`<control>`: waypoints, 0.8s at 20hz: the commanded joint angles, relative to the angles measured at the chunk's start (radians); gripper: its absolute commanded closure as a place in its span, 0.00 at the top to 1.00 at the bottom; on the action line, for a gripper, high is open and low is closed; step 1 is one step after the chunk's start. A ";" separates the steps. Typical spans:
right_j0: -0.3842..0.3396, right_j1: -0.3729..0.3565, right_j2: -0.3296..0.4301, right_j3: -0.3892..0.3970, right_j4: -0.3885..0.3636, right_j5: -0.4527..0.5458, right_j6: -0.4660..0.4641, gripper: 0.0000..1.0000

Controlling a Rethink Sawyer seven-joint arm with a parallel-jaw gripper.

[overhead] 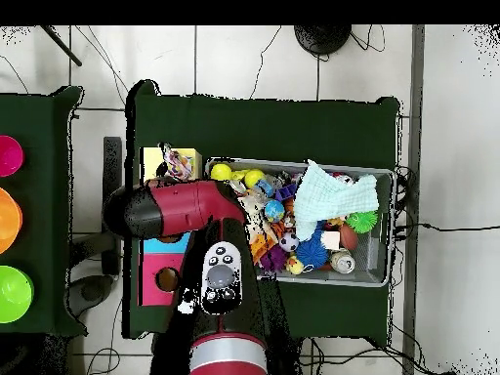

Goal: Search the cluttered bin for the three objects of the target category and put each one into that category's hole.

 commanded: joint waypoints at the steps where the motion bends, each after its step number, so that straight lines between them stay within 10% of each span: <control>1: 0.052 0.192 -0.034 0.069 0.011 -0.109 0.255 0.00; 16: 0.147 0.277 -0.100 0.022 0.137 -0.169 0.260 0.00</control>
